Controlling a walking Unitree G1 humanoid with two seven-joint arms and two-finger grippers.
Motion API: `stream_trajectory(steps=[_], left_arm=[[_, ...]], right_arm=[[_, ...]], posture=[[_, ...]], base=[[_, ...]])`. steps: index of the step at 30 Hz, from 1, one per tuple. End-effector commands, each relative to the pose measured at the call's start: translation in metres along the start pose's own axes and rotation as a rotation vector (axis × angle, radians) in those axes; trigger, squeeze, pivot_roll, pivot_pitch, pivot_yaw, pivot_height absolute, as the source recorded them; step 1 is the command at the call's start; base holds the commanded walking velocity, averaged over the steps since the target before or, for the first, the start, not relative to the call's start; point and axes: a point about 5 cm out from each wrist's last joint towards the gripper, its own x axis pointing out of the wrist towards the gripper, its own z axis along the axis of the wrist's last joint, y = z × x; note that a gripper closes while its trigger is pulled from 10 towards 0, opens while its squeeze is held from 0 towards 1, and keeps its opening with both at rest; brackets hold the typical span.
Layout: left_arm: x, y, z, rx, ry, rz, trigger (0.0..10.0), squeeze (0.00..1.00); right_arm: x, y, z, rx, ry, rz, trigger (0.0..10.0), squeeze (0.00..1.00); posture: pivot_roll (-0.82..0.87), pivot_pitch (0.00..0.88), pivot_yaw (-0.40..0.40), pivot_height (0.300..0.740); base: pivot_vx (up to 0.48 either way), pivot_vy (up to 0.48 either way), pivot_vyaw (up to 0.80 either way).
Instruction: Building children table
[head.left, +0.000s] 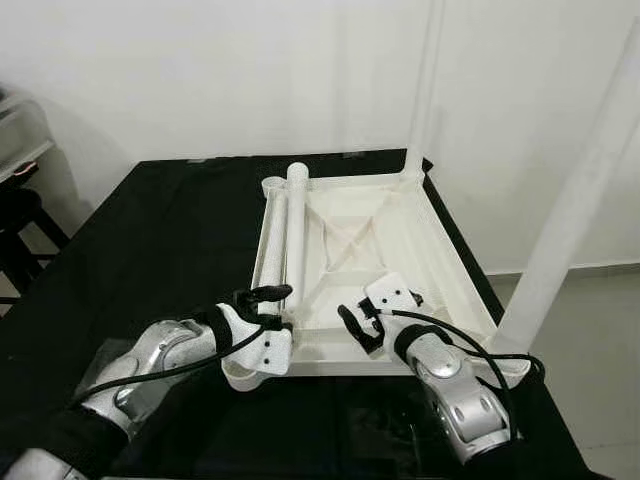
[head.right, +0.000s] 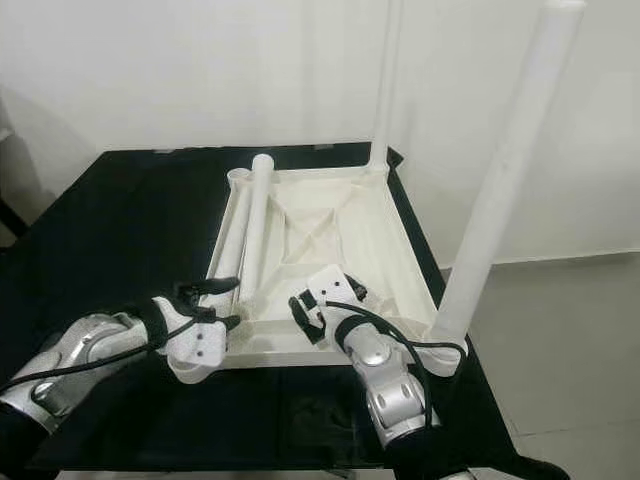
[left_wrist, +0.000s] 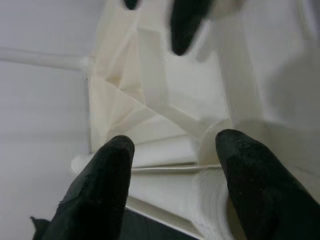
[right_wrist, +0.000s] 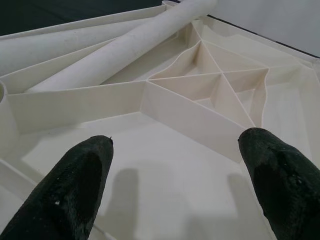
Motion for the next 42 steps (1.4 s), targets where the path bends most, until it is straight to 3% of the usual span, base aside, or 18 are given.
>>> stream_trajectory(steps=[1,9,17,23,28,38,42], left_arm=[[-0.004,-0.003,-0.006,0.024,0.01,-0.064,10.0,0.0],[-0.014,0.003,-0.02,0.042,0.052,-0.1,10.0,0.0],[-0.01,0.0,-0.033,0.052,0.117,-0.088,10.0,0.0],[0.006,0.006,-0.031,0.057,0.125,-0.016,10.0,0.0],[0.016,0.003,-0.03,0.044,0.121,-0.019,10.0,0.0],[0.024,0.002,-0.04,0.095,0.189,-0.014,10.0,0.0],[0.028,0.002,-0.041,0.037,0.235,0.061,10.0,0.0]], right_arm=[[-0.002,0.002,-0.006,0.027,0.028,0.002,10.0,0.0],[-0.004,0.003,-0.005,0.036,0.033,0.002,10.0,0.0],[-0.004,0.003,-0.005,0.04,0.037,0.004,10.0,0.0],[-0.003,0.003,-0.005,0.034,0.041,0.003,10.0,0.0],[-0.003,0.003,-0.005,0.029,0.043,0.004,10.0,0.0],[-0.003,0.002,-0.004,0.024,0.044,0.001,10.0,0.0],[-0.002,0.003,-0.004,0.025,0.044,-0.001,10.0,0.0]], posture=[[-0.06,0.07,0.039,0.74],[-0.06,0.079,0.043,0.74],[-0.07,0.083,0.044,0.74],[-0.07,0.081,0.043,0.74],[-0.07,0.079,0.042,0.74],[-0.07,0.08,0.049,0.74],[-0.07,0.08,0.053,0.74]], base=[[0.0,0.0,0.0],[0.0,0.0,0.0],[0.0,0.0,0.0],[0.0,0.0,0.0],[0.0,0.0,0.0],[0.0,0.0,0.0],[0.0,0.0,0.0]])
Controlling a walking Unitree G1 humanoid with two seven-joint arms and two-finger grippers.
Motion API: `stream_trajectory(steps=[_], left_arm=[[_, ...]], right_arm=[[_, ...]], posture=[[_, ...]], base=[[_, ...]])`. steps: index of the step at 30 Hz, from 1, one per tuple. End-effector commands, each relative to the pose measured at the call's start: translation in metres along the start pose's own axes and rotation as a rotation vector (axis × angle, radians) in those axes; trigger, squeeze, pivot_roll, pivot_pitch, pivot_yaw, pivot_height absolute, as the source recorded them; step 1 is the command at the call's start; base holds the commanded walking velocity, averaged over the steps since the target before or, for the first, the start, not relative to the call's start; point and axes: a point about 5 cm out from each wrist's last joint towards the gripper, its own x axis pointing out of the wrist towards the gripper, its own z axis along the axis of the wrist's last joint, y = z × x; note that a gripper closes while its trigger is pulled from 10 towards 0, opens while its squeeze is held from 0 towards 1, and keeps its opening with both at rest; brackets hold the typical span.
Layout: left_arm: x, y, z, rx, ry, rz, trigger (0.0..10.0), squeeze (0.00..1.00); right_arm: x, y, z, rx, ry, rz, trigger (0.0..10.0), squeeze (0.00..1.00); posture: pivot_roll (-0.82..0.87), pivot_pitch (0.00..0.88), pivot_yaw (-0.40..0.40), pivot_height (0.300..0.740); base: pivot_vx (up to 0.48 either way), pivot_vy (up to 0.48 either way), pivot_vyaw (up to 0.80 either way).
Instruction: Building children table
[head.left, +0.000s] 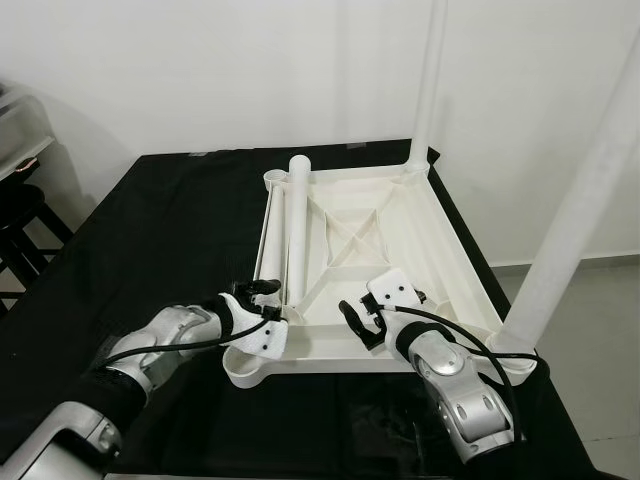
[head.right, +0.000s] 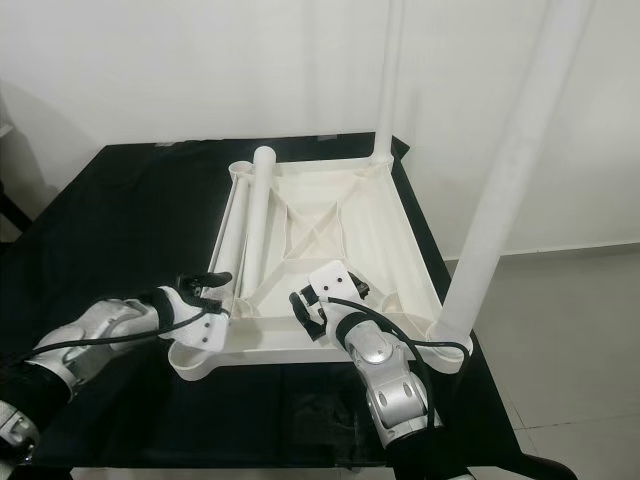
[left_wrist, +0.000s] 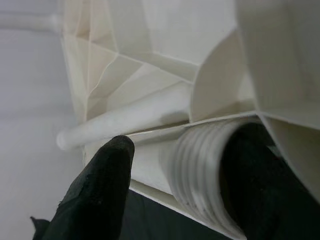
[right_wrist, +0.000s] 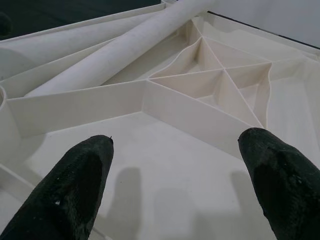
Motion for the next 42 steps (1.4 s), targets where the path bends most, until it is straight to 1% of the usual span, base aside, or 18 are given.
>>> stream_trajectory(steps=[1,3,4,18,22,24,26,27,28,31,33,34,37,38,39,40,41,42], left_arm=[[-0.002,0.002,-0.009,-0.06,0.072,0.06,10.0,0.0],[-0.002,0.002,-0.009,-0.06,0.072,0.06,10.0,0.0],[-0.001,0.001,-0.009,-0.1,0.088,0.092,0.0,0.0],[-0.008,0.015,-0.017,-0.233,0.264,0.344,0.0,0.0],[-0.016,0.031,-0.021,-0.246,0.29,0.446,0.0,0.0],[-0.023,0.047,-0.025,-0.241,0.309,0.54,0.0,0.0],[-0.023,0.047,-0.025,-0.241,0.309,0.54,0.0,0.0],[-0.034,0.067,-0.03,-0.254,0.321,0.644,0.0,0.0],[-0.039,0.074,-0.032,-0.257,0.324,0.683,0.0,0.0],[-0.046,0.084,-0.034,-0.27,0.326,0.734,0.0,0.0],[-0.063,0.104,-0.04,-0.321,0.313,0.836,0.0,0.0],[-0.073,0.114,-0.044,-0.396,0.282,0.885,0.0,0.0],[-0.074,0.114,-0.044,-0.412,0.275,0.889,0.0,0.0],[-0.075,0.116,-0.042,-0.475,0.211,0.879,0.0,0.0],[-0.075,0.116,-0.042,-0.475,0.211,0.879,0.0,0.0],[-0.074,0.116,-0.035,-0.642,0.083,0.86,0.0,0.0],[-0.074,0.116,-0.035,-0.642,0.083,0.86,0.0,0.0],[-0.076,0.117,-0.031,-0.849,-0.055,0.858,0.0,0.0]], right_arm=[[0.0,0.005,-0.009,0.011,0.05,0.014,10.0,0.0],[0.0,0.005,-0.009,0.011,0.05,0.014,10.0,0.0],[0.0,0.005,-0.009,0.012,0.049,0.014,10.0,0.0],[0.0,0.005,-0.009,0.015,0.048,0.01,10.0,0.0],[0.001,0.005,-0.008,0.013,0.046,0.009,10.0,0.0],[0.001,0.006,-0.008,0.012,0.041,0.007,10.0,0.0],[0.001,0.006,-0.008,0.012,0.041,0.007,10.0,0.0],[0.001,0.005,-0.003,0.028,0.006,0.009,10.0,0.0],[0.001,0.005,0.0,0.036,-0.011,0.011,10.0,0.0],[0.001,0.006,0.003,0.051,-0.035,0.019,10.0,0.0],[0.0,0.007,0.016,0.111,-0.11,0.063,10.0,0.0],[-0.001,0.007,0.026,0.178,-0.172,0.099,10.0,0.0],[-0.002,0.007,0.027,0.19,-0.181,0.104,10.0,0.0],[-0.002,0.006,0.032,0.248,-0.206,0.123,10.0,0.0],[-0.002,0.006,0.032,0.248,-0.206,0.123,10.0,0.0],[-0.004,0.006,0.042,0.363,-0.258,0.173,10.0,0.0],[-0.004,0.006,0.042,0.363,-0.258,0.173,10.0,0.0],[-0.008,0.005,0.055,0.505,-0.334,0.255,10.0,0.0]], posture=[[-0.07,0.08,0.053,0.74],[-0.07,0.08,0.053,0.74],[-0.07,0.08,0.053,0.74],[-0.07,0.077,0.053,0.74],[-0.07,0.075,0.054,0.74],[-0.07,0.074,0.054,0.74],[-0.07,0.074,0.054,0.74],[-0.07,0.066,0.048,0.74],[-0.07,0.066,0.048,0.74],[-0.07,0.062,0.046,0.74],[-0.07,0.055,0.043,0.74],[-0.07,0.054,0.043,0.74],[-0.07,0.054,0.043,0.74],[-0.07,0.048,0.042,0.74],[-0.07,0.048,0.042,0.74],[-0.07,0.044,0.04,0.74],[-0.07,0.044,0.04,0.74],[-0.07,0.041,0.039,0.74]], base=[[0.0,0.0,0.0],[0.0,0.0,0.0],[0.0,0.0,0.0],[0.0,0.0,0.0],[0.0,0.0,0.0],[0.0,0.0,0.0],[0.0,0.0,0.0],[0.0,0.0,0.0],[0.0,0.0,0.0],[0.0,0.0,0.0],[0.0,0.0,0.0],[0.0,0.0,0.0],[0.0,0.0,0.0],[0.0,0.0,0.0],[0.0,0.0,0.0],[0.0,0.0,0.0],[0.0,0.0,0.0],[0.0,0.0,0.0]])
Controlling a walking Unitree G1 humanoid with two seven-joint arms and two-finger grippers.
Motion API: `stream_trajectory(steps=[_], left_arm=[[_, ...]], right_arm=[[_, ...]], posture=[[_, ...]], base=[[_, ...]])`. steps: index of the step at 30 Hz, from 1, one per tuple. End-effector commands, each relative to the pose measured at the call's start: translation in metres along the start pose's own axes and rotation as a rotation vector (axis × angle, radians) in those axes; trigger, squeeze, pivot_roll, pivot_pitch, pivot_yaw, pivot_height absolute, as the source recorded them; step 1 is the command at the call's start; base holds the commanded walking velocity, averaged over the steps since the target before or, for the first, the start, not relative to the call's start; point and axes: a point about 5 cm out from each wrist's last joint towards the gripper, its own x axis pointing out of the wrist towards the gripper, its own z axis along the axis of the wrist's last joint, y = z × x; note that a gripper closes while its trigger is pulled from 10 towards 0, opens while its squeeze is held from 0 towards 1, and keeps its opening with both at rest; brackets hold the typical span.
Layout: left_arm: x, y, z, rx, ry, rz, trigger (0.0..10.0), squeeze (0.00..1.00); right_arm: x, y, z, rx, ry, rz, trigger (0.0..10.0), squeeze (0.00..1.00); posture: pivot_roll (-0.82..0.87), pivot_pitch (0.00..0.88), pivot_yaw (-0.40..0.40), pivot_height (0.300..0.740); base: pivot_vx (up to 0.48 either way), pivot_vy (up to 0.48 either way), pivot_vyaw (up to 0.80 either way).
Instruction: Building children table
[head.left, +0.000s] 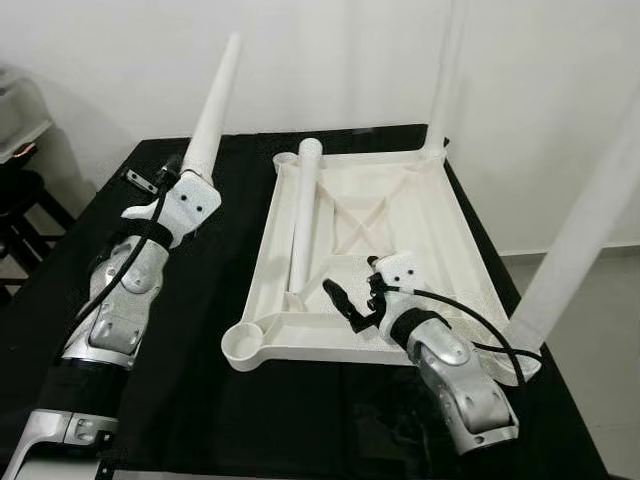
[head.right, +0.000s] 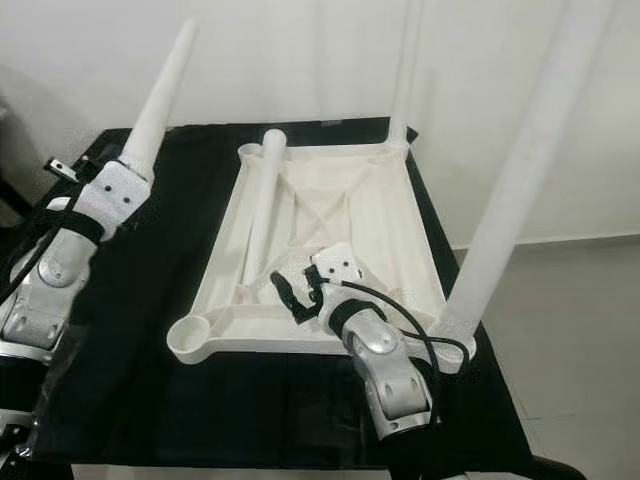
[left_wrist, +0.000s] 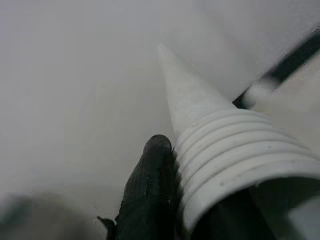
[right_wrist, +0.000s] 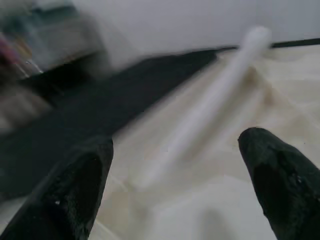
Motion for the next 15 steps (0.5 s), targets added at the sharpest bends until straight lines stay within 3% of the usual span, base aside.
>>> stream_trajectory(steps=[1,2,3,5,8,9,12,13,14,15], left_arm=[[-0.002,0.006,0.005,-0.056,-0.03,0.0,0.0,0.0],[-0.005,0.005,0.007,-0.278,-0.053,-0.047,0.0,0.0],[-0.005,0.005,0.007,-0.278,-0.053,-0.047,0.0,0.0],[-0.018,-0.013,0.009,-0.697,-0.098,-0.2,0.0,0.0],[-0.018,-0.013,0.009,-0.697,-0.098,-0.2,0.0,0.0],[-0.022,-0.02,0.011,-0.812,-0.117,-0.256,0.0,0.0],[-0.022,-0.02,0.011,-0.812,-0.117,-0.256,0.0,0.0],[-0.029,-0.027,0.013,-0.94,-0.141,-0.322,0.0,0.0],[-0.029,-0.027,0.013,-0.94,-0.141,-0.322,0.0,0.0],[-0.036,-0.033,0.015,-1.041,-0.164,-0.393,0.0,0.0]], right_arm=[[0.002,0.004,0.009,0.04,-0.034,0.041,10.0,0.0],[0.0,0.014,0.024,0.161,-0.111,0.178,10.0,0.0],[0.0,0.014,0.024,0.161,-0.111,0.178,10.0,0.0],[-0.013,0.04,0.048,0.294,-0.231,0.525,10.0,0.0],[-0.013,0.04,0.048,0.294,-0.231,0.525,10.0,0.0],[-0.017,0.047,0.052,0.324,-0.255,0.618,10.0,0.0],[-0.017,0.047,0.052,0.324,-0.255,0.618,10.0,0.0],[-0.017,0.052,0.055,0.363,-0.275,0.67,10.0,0.0],[-0.017,0.052,0.055,0.363,-0.275,0.67,10.0,0.0],[-0.015,0.055,0.057,0.404,-0.289,0.69,10.0,0.0]], posture=[[-0.07,0.041,0.039,0.74],[-0.07,0.037,0.037,0.74],[-0.07,0.037,0.037,0.74],[-0.08,0.033,0.029,0.74],[-0.08,0.033,0.029,0.74],[-0.08,0.033,0.029,0.74],[-0.08,0.033,0.029,0.74],[-0.08,0.032,0.026,0.74],[-0.08,0.032,0.026,0.74],[-0.07,0.032,0.022,0.74]], base=[[0.0,0.0,0.0],[0.0,0.0,0.0],[0.0,0.0,0.0],[0.0,0.0,0.0],[0.0,0.0,0.0],[0.0,0.0,0.0],[0.0,0.0,0.0],[0.0,0.0,0.0],[0.0,0.0,0.0],[0.0,0.0,0.0]])
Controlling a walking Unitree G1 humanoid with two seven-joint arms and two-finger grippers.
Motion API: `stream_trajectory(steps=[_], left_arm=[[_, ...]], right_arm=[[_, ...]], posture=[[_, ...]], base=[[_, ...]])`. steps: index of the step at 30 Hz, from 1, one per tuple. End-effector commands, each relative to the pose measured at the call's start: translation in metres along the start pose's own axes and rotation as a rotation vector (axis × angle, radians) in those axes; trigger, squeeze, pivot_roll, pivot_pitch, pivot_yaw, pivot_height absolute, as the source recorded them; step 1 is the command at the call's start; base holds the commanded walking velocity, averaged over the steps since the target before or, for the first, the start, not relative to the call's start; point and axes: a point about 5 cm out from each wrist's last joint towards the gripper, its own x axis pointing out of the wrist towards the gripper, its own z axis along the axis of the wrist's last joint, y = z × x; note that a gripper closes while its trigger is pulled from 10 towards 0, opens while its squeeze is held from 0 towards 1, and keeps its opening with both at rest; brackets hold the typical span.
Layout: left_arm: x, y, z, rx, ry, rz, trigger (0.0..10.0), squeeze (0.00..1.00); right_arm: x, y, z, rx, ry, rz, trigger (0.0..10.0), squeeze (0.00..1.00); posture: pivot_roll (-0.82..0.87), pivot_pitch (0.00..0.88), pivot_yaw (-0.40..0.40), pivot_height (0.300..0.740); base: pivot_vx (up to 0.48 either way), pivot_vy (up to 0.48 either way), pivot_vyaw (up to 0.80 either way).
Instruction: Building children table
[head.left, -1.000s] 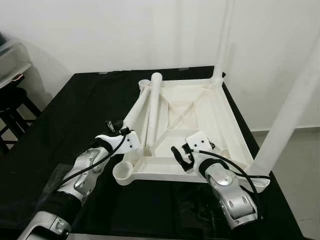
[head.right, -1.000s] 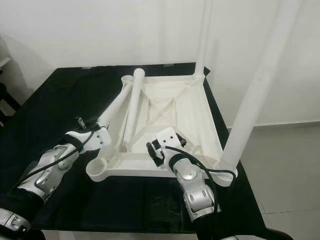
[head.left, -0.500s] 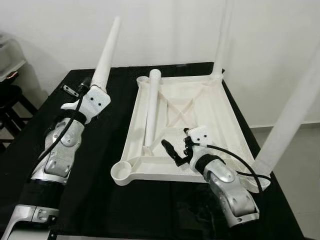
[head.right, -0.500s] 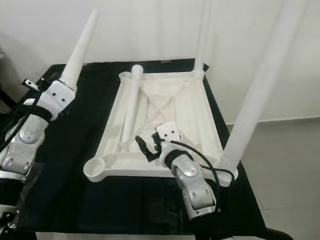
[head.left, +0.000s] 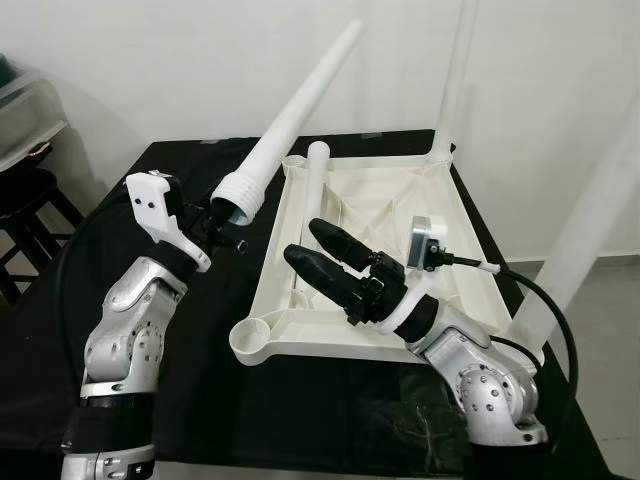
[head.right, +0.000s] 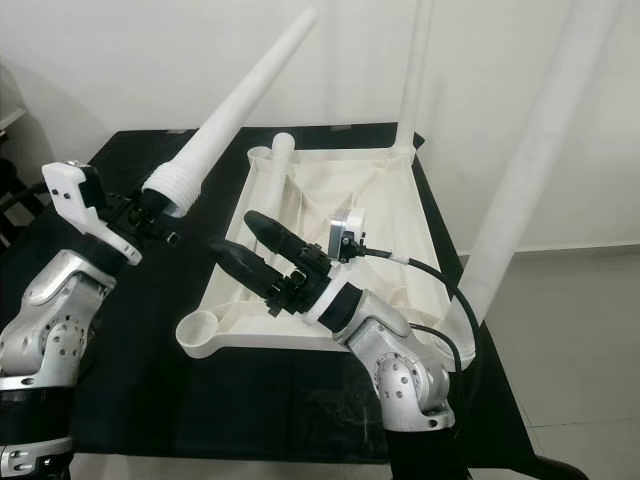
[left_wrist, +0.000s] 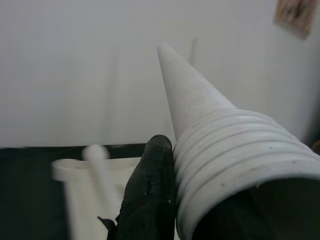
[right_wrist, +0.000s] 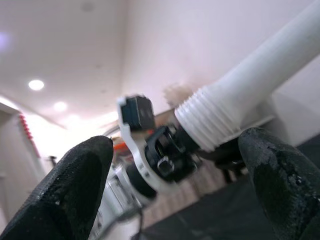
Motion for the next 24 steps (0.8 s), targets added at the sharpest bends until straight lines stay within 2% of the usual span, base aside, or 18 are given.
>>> stream_trajectory(steps=[1,2,4,5,8,10,11,13,15,19,20,22,24], left_arm=[[-0.014,-0.013,-0.006,-0.172,-0.021,-0.132,0.0,0.0],[-0.014,-0.013,-0.006,-0.172,-0.021,-0.132,0.0,0.0],[-0.024,-0.02,-0.012,-0.258,-0.027,-0.199,0.0,0.0],[-0.024,-0.02,-0.012,-0.258,-0.027,-0.199,0.0,0.0],[-0.037,-0.024,-0.014,-0.373,-0.051,-0.271,0.0,0.0],[-0.037,-0.024,-0.014,-0.373,-0.051,-0.271,0.0,0.0],[-0.041,-0.025,-0.014,-0.414,-0.058,-0.29,0.0,0.0],[-0.041,-0.025,-0.014,-0.414,-0.058,-0.29,0.0,0.0],[-0.046,-0.027,-0.012,-0.471,-0.078,-0.306,0.0,0.0],[-0.048,-0.028,-0.011,-0.484,-0.085,-0.308,0.0,0.0],[-0.048,-0.026,-0.007,-0.497,-0.115,-0.303,0.0,0.0],[-0.048,-0.026,-0.007,-0.497,-0.115,-0.303,0.0,0.0],[-0.048,-0.025,0.0,-0.509,-0.152,-0.306,0.0,0.0]], right_arm=[[0.011,0.006,0.003,0.074,-0.052,0.072,10.0,0.0],[0.011,0.006,0.003,0.074,-0.052,0.072,10.0,0.0],[0.017,0.006,0.005,0.112,-0.078,0.1,10.0,0.0],[0.017,0.006,0.005,0.112,-0.078,0.1,10.0,0.0],[0.021,0.006,0.012,0.169,-0.12,0.136,10.0,0.0],[0.021,0.006,0.012,0.169,-0.12,0.136,10.0,0.0],[0.021,0.006,0.014,0.186,-0.126,0.151,10.0,0.0],[0.021,0.006,0.014,0.186,-0.126,0.151,10.0,0.0],[0.023,0.008,0.014,0.203,-0.119,0.169,10.0,0.0],[0.023,0.009,0.013,0.208,-0.112,0.175,10.0,0.0],[0.019,0.01,0.007,0.204,-0.072,0.179,10.0,0.0],[0.019,0.01,0.007,0.204,-0.072,0.179,10.0,0.0],[0.009,0.009,-0.003,0.199,-0.008,0.173,10.0,0.0]], posture=[[-0.07,0.032,0.02,0.74],[-0.07,0.032,0.02,0.74],[-0.07,0.033,0.018,0.74],[-0.07,0.033,0.018,0.74],[-0.06,0.032,0.011,0.74],[-0.06,0.032,0.011,0.74],[-0.06,0.032,0.012,0.74],[-0.06,0.032,0.012,0.74],[-0.06,0.032,0.01,0.74],[-0.05,0.032,0.01,0.74],[-0.05,0.033,0.007,0.74],[-0.05,0.033,0.007,0.74],[-0.05,0.034,0.007,0.74]], base=[[0.0,0.0,0.0],[0.0,0.0,0.0],[0.0,0.0,0.0],[0.0,0.0,0.0],[0.0,0.0,0.0],[0.0,0.0,0.0],[0.0,0.0,0.0],[0.0,0.0,0.0],[0.0,0.0,0.0],[0.0,0.0,0.0],[0.0,0.0,0.0],[0.0,0.0,0.0],[0.0,0.0,0.0]])
